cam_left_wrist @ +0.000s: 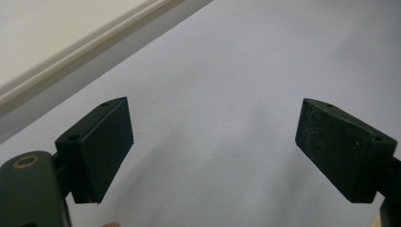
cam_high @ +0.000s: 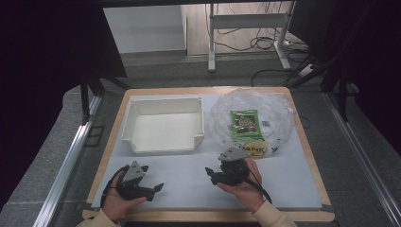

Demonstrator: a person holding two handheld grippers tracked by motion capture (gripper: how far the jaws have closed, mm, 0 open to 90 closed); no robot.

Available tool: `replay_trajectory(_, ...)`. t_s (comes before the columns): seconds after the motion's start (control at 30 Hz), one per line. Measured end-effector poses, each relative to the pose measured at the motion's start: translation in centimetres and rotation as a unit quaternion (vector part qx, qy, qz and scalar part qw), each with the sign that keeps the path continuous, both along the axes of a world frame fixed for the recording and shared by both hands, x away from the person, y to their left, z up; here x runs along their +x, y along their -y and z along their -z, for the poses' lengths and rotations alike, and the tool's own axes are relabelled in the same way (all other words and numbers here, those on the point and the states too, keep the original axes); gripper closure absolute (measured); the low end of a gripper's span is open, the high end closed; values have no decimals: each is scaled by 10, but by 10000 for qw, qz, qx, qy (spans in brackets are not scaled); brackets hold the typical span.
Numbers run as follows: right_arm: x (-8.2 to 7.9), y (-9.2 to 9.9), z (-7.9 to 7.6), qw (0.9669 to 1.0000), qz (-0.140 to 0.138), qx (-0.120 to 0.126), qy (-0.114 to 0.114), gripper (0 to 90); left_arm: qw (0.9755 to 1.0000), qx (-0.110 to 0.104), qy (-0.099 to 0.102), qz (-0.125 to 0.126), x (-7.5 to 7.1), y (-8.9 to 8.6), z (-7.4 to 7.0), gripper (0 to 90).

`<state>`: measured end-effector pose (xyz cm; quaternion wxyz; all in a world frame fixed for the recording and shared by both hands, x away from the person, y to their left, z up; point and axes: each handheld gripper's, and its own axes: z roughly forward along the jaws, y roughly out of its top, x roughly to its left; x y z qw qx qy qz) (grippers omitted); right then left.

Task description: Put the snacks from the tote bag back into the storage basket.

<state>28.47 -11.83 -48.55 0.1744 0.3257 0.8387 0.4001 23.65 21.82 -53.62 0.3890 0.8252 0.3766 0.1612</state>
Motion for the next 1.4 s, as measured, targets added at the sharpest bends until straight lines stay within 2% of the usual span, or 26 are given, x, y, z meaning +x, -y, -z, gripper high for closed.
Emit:
replay_trajectory(0.27, 1, -3, 1, 9998, -98, -26, -188, 274, 10000, 3, 55, -15, -2, -1, -1, 121)
replay_trajectory(0.43, 0, -6, 0, 9997, -145, -55, -198, 277, 10000, 20, 43, 4, -2, -1, -1, 121)
replay_trajectory(0.57, 3, -5, -1, 9995, -138, 10, -295, 296, 10000, 43, 30, 0, -1, -2, 0, 121)
replay_trajectory(1.03, 3, -8, -15, 9995, -232, 88, -179, 313, 10000, 34, 7, -1, -1, -1, -1, 121)
replay_trajectory(1.2, 8, -9, -19, 9995, -209, 142, -197, 316, 10000, 45, -7, 7, 0, -1, -1, 123)
replay_trajectory(1.4, 13, -9, -32, 9996, -187, 203, -59, 329, 10000, 51, -2, 6, 0, -1, 0, 123)
